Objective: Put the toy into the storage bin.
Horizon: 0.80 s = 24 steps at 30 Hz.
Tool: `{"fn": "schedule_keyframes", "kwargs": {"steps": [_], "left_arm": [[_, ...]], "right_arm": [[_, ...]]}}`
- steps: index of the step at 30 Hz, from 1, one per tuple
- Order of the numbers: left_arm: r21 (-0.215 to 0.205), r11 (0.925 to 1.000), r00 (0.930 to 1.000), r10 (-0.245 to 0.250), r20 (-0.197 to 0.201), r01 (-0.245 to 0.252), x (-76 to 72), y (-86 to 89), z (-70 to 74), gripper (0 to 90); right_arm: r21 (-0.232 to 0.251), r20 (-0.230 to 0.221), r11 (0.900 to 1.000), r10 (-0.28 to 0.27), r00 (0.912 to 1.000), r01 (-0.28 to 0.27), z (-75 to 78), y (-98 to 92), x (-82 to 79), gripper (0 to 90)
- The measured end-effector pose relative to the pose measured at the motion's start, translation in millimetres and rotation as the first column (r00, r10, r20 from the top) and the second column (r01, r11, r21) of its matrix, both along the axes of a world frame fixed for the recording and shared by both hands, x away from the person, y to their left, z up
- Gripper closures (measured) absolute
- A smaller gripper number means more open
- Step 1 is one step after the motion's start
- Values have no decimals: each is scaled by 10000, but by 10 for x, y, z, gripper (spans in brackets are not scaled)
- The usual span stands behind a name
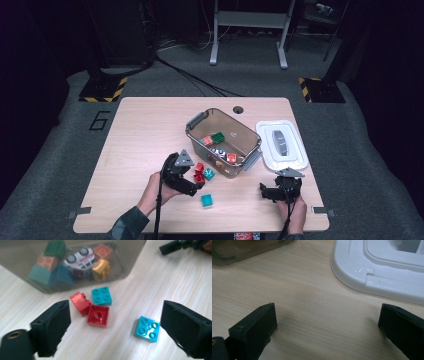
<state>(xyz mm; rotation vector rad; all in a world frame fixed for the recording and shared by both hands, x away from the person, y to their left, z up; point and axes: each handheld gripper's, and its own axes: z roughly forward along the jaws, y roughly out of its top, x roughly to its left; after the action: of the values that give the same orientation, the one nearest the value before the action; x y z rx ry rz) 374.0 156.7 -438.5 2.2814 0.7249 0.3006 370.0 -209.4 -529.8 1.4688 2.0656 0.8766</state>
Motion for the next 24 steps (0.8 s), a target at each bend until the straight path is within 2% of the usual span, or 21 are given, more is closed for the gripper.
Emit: {"fn": "schedule_keyframes", "kwargs": {"steps": [2, 4, 7, 8, 10, 12, 16, 19, 21, 24], "left_arm": [[59, 10000, 10000, -75, -43, 75, -5, -1, -16, 51], [-42, 9999, 9996, -136, -240, 135, -33, -25, -80, 35], [-91, 9997, 9993, -239, -294, 237, -54, -52, -123, 36], [-108, 9990, 9982, -436, -405, 432, -72, -88, -167, 42], [-131, 9986, 9977, -525, -440, 520, -79, -110, -195, 47], [-42, 9965, 9949, -834, -561, 833, -104, -184, -275, 50], [100, 9937, 9918, -1103, -649, 1112, -136, -256, -347, 73], [282, 9883, 9864, -1473, -727, 1496, -159, -309, -406, 132], [243, 9856, 9831, -1648, -795, 1672, -176, -353, -474, 194], [320, 9830, 9799, -1771, -918, 1806, -186, -378, -524, 264]], "right_arm": [[0, -1, 10000, -2, 10000, 2, 0, 0, 0, 13], [-1, 1, 10000, -2, 10000, 2, 0, 0, 0, 13], [0, 0, 10000, 0, 10000, 0, 0, 0, 0, 13], [-2, 0, 10000, 2, 10000, -2, 0, 0, 0, 13], [1, -1, 10000, -1, 10000, 1, 0, 0, 0, 13], [0, -1, 10000, 1, 10000, -1, 0, 0, 0, 13], [-3, -1, 10000, 2, 10000, -2, 0, 0, 0, 13], [0, 0, 10000, 1, 10000, -1, 0, 0, 0, 13], [-2, -1, 10000, 2, 10000, -2, 0, 0, 0, 13], [-2, 0, 10000, 1, 10000, -1, 0, 0, 0, 13]]}}
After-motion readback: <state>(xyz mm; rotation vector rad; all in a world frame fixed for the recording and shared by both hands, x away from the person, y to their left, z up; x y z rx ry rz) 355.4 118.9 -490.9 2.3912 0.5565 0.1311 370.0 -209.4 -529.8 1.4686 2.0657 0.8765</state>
